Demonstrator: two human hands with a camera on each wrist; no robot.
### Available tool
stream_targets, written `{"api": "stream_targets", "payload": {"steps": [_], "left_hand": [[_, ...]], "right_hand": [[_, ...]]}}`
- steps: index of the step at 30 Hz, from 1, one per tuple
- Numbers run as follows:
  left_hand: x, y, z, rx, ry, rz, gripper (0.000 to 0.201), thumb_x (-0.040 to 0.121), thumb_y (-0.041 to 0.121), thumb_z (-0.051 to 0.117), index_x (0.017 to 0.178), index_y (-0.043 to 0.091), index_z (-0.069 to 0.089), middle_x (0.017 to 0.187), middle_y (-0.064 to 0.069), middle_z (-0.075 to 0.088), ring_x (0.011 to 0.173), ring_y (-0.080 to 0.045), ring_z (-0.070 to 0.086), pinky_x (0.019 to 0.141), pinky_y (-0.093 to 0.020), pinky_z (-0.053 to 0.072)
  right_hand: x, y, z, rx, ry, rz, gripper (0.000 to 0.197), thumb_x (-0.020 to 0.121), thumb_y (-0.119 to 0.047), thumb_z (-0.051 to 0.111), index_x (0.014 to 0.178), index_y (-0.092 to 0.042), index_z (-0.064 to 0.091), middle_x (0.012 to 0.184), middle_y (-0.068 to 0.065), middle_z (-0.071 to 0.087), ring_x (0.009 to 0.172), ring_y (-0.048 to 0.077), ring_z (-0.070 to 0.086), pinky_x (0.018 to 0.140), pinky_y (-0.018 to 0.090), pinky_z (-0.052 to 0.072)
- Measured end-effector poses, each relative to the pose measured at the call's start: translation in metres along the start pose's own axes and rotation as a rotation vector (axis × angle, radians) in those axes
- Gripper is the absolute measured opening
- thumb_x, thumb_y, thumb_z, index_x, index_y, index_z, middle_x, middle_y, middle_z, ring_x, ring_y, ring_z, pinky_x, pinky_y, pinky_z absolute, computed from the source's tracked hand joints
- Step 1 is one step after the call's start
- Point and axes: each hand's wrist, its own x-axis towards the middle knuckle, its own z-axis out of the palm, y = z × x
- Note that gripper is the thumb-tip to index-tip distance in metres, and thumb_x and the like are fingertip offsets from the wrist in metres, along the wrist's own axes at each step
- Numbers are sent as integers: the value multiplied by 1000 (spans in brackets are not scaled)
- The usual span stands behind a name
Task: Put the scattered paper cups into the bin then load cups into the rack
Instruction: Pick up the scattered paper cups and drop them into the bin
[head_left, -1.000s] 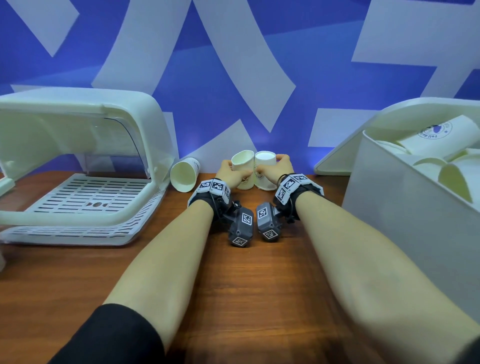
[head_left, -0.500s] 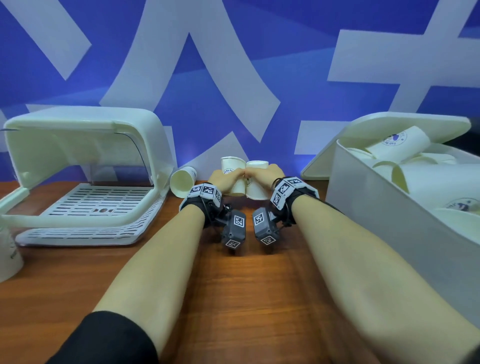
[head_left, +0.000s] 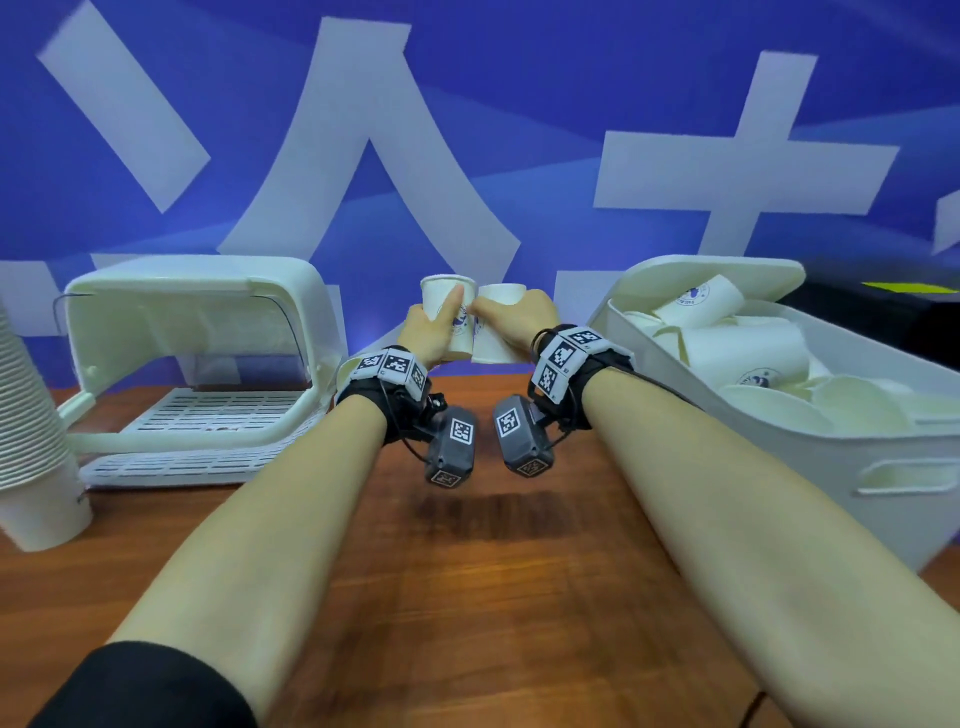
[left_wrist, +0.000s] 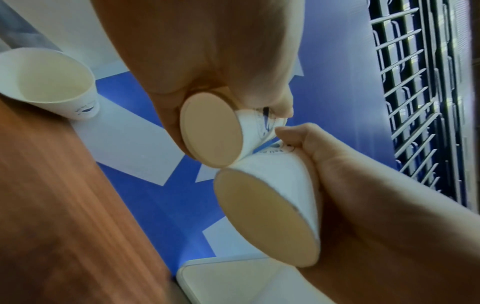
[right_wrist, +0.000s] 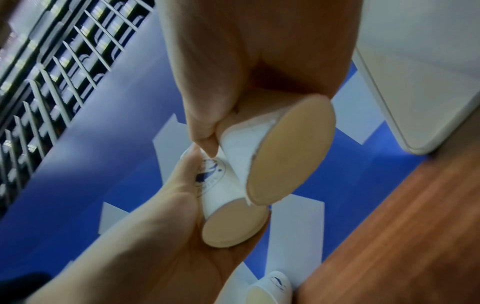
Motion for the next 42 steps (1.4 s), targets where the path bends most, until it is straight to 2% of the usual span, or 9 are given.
{"api": "stream_targets", "payload": {"steps": [9, 15, 17, 22, 25, 28, 36, 39, 42], "left_hand": [[-39, 56, 8, -12, 49, 310, 26, 93, 38, 57, 89, 13, 62, 84, -4, 63, 71, -17, 57, 46, -7, 36], [-66, 92, 36, -151, -41, 278, 75, 69, 68, 54, 104, 2, 64, 86, -6, 64, 70, -17, 59, 56, -19, 43], [-77, 103, 50, -235, -101, 259, 87, 63, 68, 57, 113, -3, 56, 90, -8, 60, 66, -13, 56, 48, -13, 42], [-102, 125, 84, -378, -179, 172, 78, 89, 29, 55, 145, 11, 3, 102, 1, 44, 78, -18, 56, 74, -33, 51], [-117, 137, 98, -371, -220, 201, 83, 72, 37, 55, 139, 17, 10, 101, -7, 51, 89, -27, 61, 87, -39, 52], [-126, 145, 112, -311, -305, 236, 75, 81, 37, 64, 135, 14, 18, 120, -16, 52, 83, -22, 65, 76, -29, 57], [-145, 159, 141, -77, -337, 327, 78, 55, 71, 62, 118, 27, 48, 119, 1, 58, 107, -19, 60, 92, -42, 51], [-149, 161, 150, -71, -364, 357, 63, 77, 47, 72, 128, 18, 49, 116, 0, 55, 97, -15, 57, 77, -22, 51], [-149, 161, 160, -39, -373, 389, 54, 84, 30, 70, 131, 15, 47, 120, -3, 55, 101, -18, 57, 78, -25, 50]], "right_hand": [[-43, -25, -62, 18, 131, -62, 56, 82, -43, 69, 123, -7, 56, 111, 6, 62, 99, 22, 59, 73, 25, 40], [-60, -27, -113, 78, 216, -7, 59, 75, -50, 69, 117, -10, 55, 107, 5, 65, 96, 23, 64, 73, 32, 50], [-65, -25, -130, 124, 228, 14, 56, 74, -48, 71, 112, -11, 53, 105, 5, 65, 94, 22, 65, 78, 34, 53], [-74, -13, -171, 194, 267, 80, 58, 73, -45, 69, 117, -10, 53, 107, 6, 63, 85, 21, 64, 68, 29, 50], [-79, -9, -199, 202, 314, 89, 60, 72, -43, 61, 120, -8, 54, 112, 5, 54, 82, 19, 59, 66, 29, 46], [-85, 0, -225, 222, 387, 127, 60, 76, -35, 60, 125, -5, 41, 97, 1, 40, 84, 20, 56, 84, 39, 51], [-95, 36, -273, 192, 500, 204, 86, 70, -53, 65, 135, -6, 33, 115, 13, 58, 99, 33, 65, 89, 49, 54], [-82, 58, -286, 132, 520, 242, 100, 58, -62, 58, 139, -8, 36, 126, 15, 56, 108, 36, 60, 95, 49, 50], [-102, 51, -285, 77, 515, 287, 84, 80, -54, 53, 143, -2, 33, 134, 14, 49, 115, 33, 55, 94, 36, 45]]}}
